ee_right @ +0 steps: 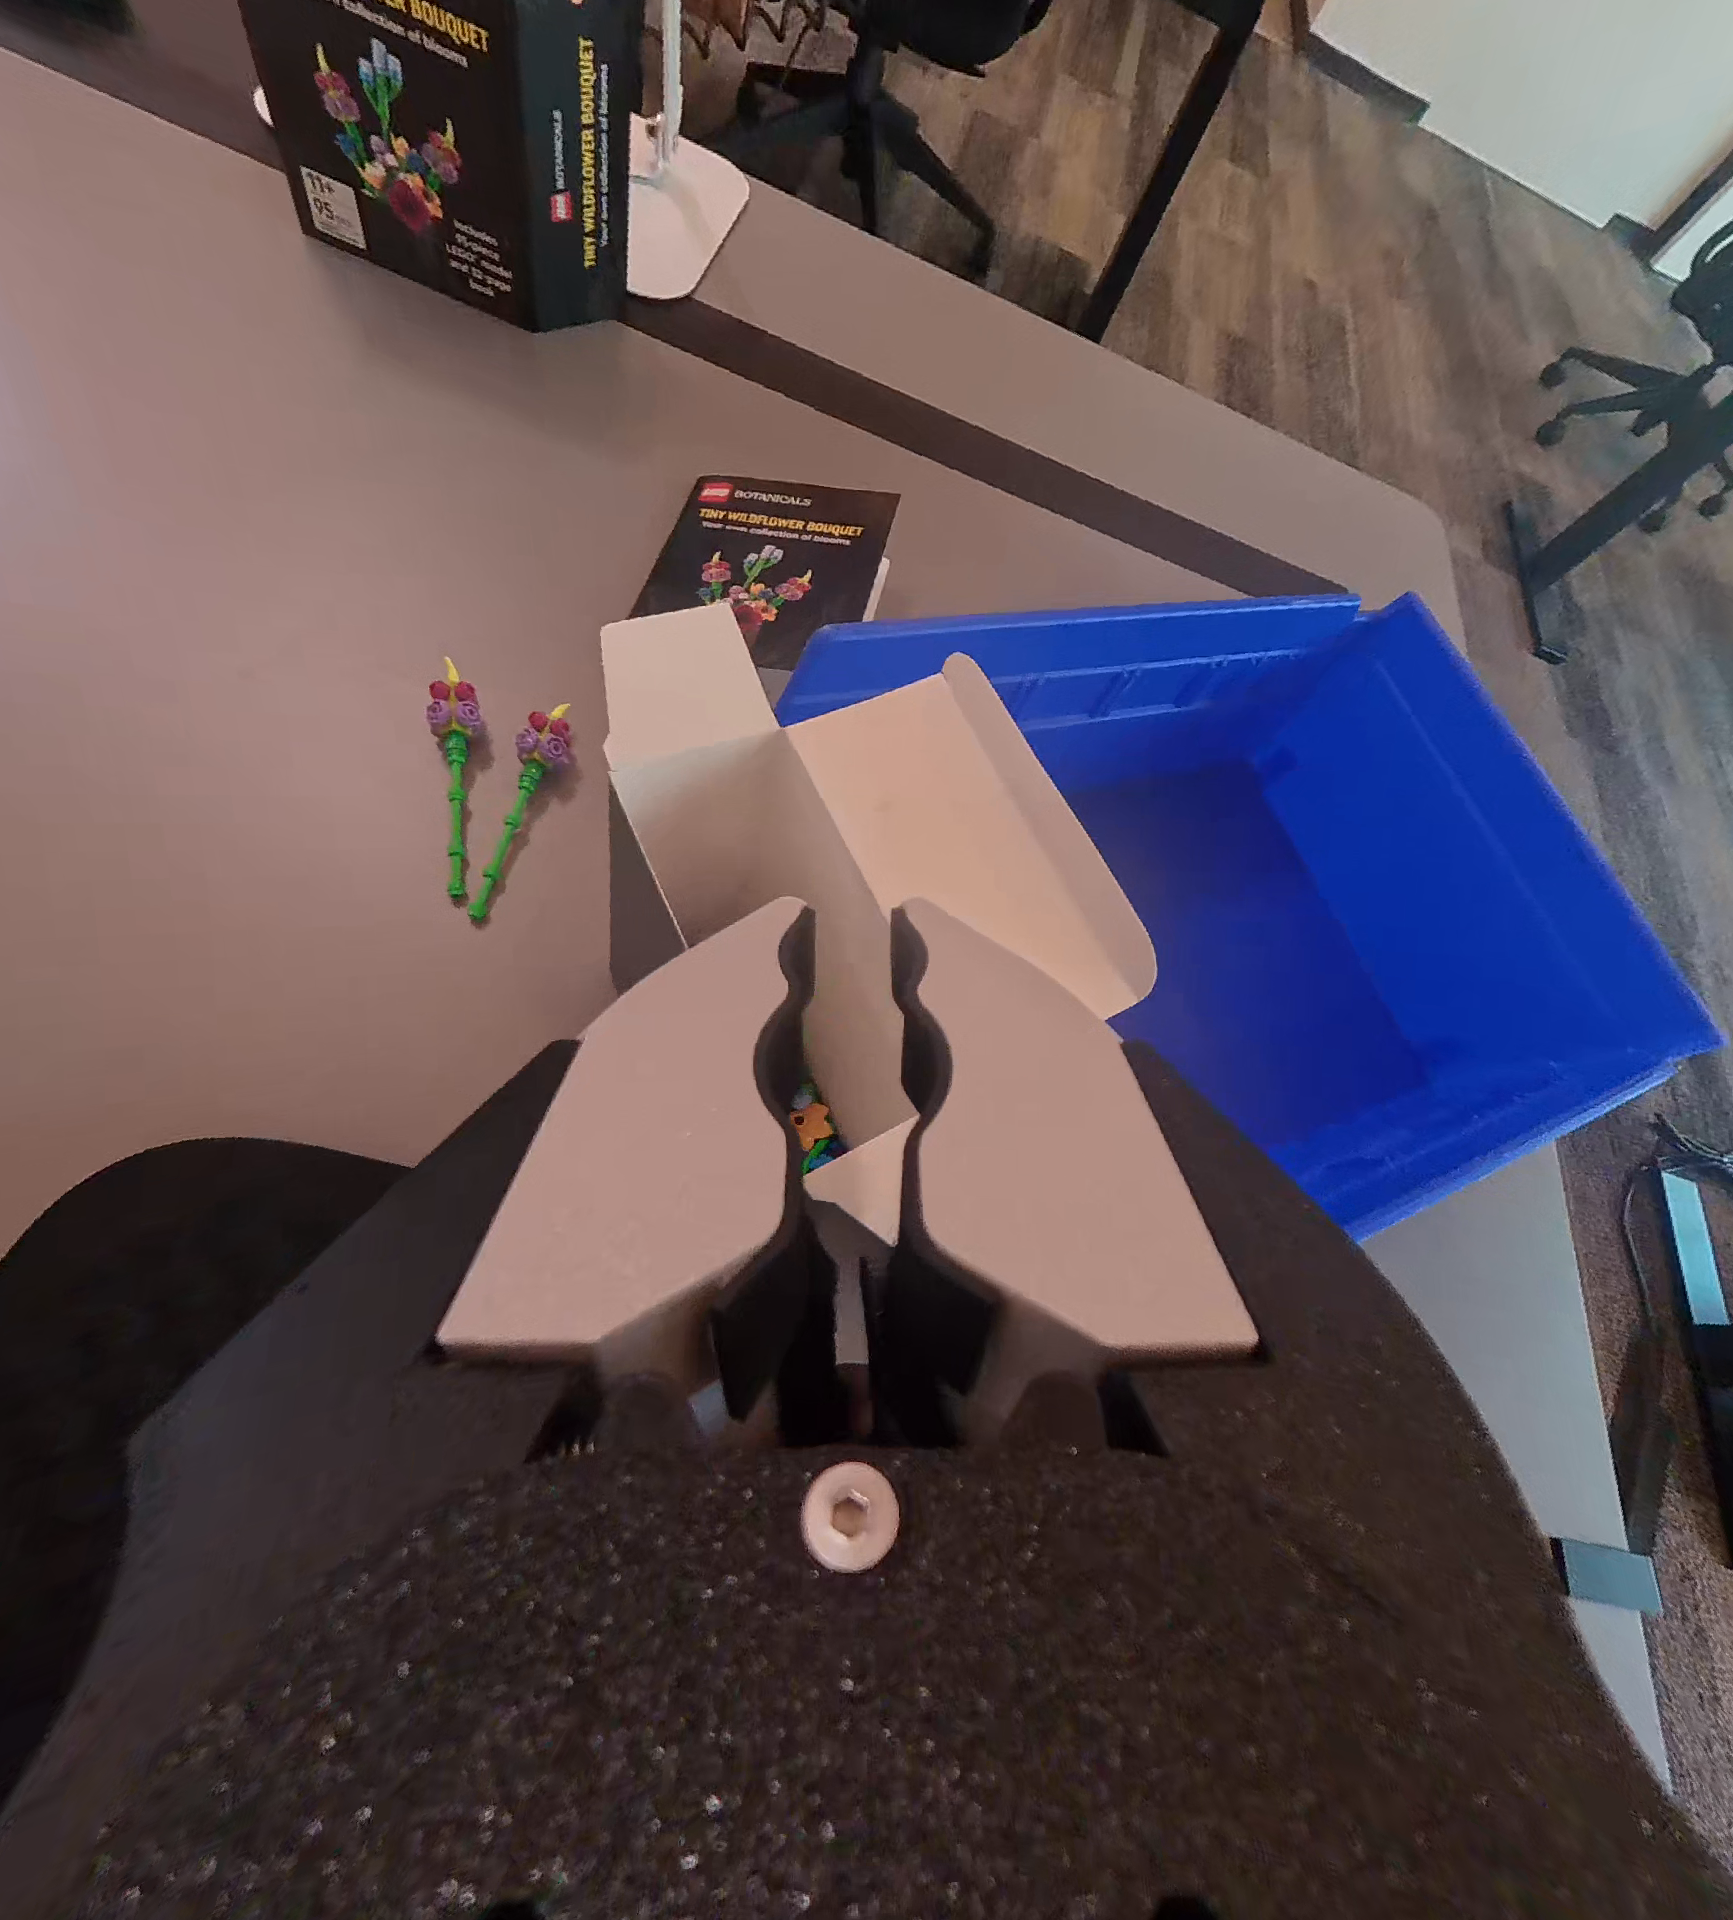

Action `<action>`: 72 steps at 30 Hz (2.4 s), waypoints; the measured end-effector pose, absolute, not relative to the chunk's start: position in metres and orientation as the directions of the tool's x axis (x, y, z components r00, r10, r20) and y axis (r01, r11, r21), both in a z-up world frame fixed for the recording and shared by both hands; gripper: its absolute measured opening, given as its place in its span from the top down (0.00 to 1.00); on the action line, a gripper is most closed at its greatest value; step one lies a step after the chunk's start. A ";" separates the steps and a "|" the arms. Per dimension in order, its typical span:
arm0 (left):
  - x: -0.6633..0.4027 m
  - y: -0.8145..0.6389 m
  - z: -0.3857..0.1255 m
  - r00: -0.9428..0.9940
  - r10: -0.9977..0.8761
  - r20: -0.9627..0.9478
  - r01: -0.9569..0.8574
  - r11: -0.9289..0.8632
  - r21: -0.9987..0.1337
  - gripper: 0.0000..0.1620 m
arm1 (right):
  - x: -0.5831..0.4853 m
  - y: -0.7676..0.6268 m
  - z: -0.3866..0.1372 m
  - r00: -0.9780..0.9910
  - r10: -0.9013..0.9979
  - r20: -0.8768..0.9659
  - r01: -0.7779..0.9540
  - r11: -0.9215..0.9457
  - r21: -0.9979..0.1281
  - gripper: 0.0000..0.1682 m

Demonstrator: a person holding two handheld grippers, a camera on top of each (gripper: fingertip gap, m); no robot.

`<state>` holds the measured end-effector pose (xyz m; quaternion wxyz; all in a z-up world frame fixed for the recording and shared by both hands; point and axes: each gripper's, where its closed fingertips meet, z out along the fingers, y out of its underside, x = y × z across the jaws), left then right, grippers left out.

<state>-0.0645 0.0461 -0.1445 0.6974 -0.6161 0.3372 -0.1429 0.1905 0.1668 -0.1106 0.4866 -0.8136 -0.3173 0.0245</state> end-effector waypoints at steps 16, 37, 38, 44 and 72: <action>-0.091 0.029 -0.080 0.086 -0.858 0.507 0.879 -0.175 -0.445 0.96 | -0.054 0.022 -0.088 0.100 0.994 -0.038 -0.092 -0.028 -0.995 0.92; -0.086 0.035 -0.090 0.126 -0.841 0.526 0.870 -0.162 -0.466 0.96 | -0.087 0.026 -0.103 0.292 0.929 0.229 0.003 0.239 -0.971 0.96; -0.086 0.035 -0.090 0.129 -0.841 0.526 0.868 -0.160 -0.470 0.96 | -0.087 0.026 -0.104 0.295 0.925 0.238 0.010 0.246 -0.969 0.96; -0.081 0.036 -0.094 0.143 -0.837 0.528 0.862 -0.157 -0.482 0.96 | -0.082 0.027 -0.107 0.311 0.922 0.231 0.022 0.236 -0.971 0.96; -0.097 0.037 -0.094 0.248 -0.831 0.497 0.778 -0.135 -0.614 0.96 | -0.023 0.055 -0.201 0.263 0.963 -0.054 0.420 -0.164 -0.893 0.96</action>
